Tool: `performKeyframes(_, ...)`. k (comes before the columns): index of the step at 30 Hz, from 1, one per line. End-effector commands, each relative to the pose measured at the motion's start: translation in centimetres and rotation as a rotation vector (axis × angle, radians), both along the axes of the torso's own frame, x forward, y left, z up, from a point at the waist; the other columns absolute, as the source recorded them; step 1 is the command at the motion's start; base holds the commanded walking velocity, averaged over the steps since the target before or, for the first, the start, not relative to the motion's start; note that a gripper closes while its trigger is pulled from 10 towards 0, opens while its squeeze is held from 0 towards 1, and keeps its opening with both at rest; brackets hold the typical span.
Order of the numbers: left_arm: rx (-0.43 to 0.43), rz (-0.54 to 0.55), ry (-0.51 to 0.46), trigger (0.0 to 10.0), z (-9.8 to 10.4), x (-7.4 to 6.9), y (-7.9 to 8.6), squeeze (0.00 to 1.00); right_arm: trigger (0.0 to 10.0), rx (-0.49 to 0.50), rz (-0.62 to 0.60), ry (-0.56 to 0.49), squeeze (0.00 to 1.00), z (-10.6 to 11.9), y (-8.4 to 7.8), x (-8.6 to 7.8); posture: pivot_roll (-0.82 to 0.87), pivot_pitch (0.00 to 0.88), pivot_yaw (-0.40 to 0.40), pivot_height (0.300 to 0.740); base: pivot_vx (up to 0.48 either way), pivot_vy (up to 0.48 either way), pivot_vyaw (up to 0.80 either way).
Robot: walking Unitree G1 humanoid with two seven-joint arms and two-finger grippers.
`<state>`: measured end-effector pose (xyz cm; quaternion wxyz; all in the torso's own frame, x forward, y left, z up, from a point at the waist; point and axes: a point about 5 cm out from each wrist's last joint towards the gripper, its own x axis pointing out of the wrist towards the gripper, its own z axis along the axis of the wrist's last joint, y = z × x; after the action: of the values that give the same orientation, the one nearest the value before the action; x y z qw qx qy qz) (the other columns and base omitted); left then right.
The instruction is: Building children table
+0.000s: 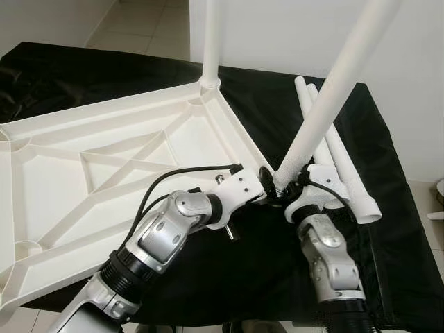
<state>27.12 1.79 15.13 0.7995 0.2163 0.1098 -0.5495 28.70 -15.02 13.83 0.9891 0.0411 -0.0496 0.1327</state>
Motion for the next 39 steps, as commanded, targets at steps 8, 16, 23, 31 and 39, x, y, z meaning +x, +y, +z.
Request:
performKeyframes(8,0.047,-0.094,0.117,10.0,-2.2,-1.4,-0.7,0.00,10.0,-0.060,0.307,-0.049,0.00,-0.1,-1.6,-0.7,0.03,0.107,-0.045,0.740,0.000,0.000,0.00)
performKeyframes(16,0.045,-0.088,0.114,10.0,-2.1,-1.2,-0.8,0.00,10.0,-0.135,0.365,-0.012,0.00,-1.6,-4.1,-0.1,0.03,0.106,-0.045,0.740,0.000,0.000,0.00)
performKeyframes(23,0.046,-0.087,0.112,10.0,-2.0,-1.2,-0.7,0.00,10.0,-0.167,0.351,0.014,0.00,-2.4,-5.7,0.8,0.04,0.104,-0.040,0.740,0.000,0.000,0.00)
performKeyframes(31,0.050,-0.093,0.113,10.0,-2.0,-1.3,-0.6,0.00,0.0,-0.186,0.360,-0.006,0.00,-2.2,-6.2,1.6,0.04,0.105,-0.037,0.740,0.000,0.000,0.00)
performKeyframes(39,0.046,-0.095,0.116,10.0,-2.1,-1.4,-0.8,0.00,0.0,-0.164,0.391,-0.004,0.00,-2.6,-5.7,1.4,0.04,0.112,-0.043,0.740,0.000,0.000,0.00)
